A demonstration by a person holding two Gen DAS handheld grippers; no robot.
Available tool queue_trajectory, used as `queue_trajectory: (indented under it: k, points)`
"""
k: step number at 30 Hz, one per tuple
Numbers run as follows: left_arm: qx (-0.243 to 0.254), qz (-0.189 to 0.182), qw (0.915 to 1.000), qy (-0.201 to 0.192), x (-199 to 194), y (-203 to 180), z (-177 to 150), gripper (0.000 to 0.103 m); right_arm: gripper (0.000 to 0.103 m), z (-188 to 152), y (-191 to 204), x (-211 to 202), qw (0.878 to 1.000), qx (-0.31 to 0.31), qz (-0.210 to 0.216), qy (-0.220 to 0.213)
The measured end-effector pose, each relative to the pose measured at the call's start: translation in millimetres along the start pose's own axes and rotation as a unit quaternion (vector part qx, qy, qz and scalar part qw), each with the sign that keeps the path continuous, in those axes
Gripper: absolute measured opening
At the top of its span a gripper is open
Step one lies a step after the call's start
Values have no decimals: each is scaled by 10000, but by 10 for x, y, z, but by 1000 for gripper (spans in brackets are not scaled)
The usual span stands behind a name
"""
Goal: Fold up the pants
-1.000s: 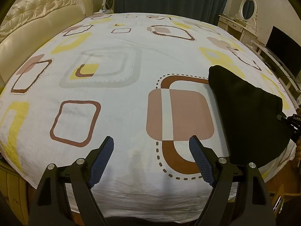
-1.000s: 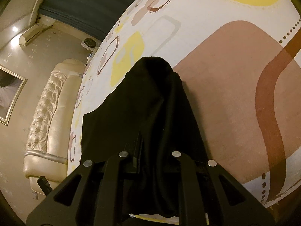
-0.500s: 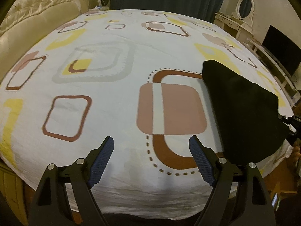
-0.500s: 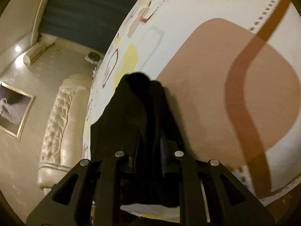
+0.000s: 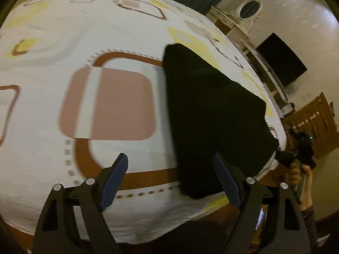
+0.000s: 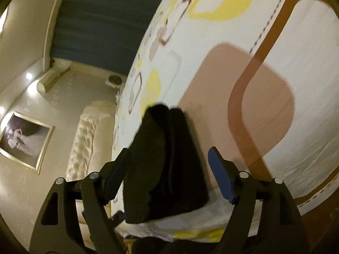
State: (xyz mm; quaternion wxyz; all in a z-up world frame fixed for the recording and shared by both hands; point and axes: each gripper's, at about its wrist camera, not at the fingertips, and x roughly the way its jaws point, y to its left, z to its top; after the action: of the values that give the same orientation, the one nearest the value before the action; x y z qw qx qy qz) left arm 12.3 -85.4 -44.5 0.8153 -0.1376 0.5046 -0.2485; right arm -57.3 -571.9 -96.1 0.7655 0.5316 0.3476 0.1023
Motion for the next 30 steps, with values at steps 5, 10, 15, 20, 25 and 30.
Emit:
queue_trajectory:
  k: [5,10,15,20,25,30]
  points:
    - [-179,-332,9992,99,193,-61,32,84,76,-143,15,304,9987,-109,-36,500]
    - [-687,-809,9940,249,361,20,78,84,75,-260,17,486,9966,-247,-39,780]
    - [-871,-981,9911,242,457,10,104,84,54,-303,38,531,9955,-479,-268,776]
    - [-693,-684,9948,301,510,-125,121,53,45,-334,-1,528,9958,-519,-246,719]
    - [-559,-463,9971,242,462,-178,134,41,41,-351,29,532,9959,-574,-268,648]
    - [-261,-222,9993,151,342,-262,145,33,37,-377,114,501,9960,-643,-281,559]
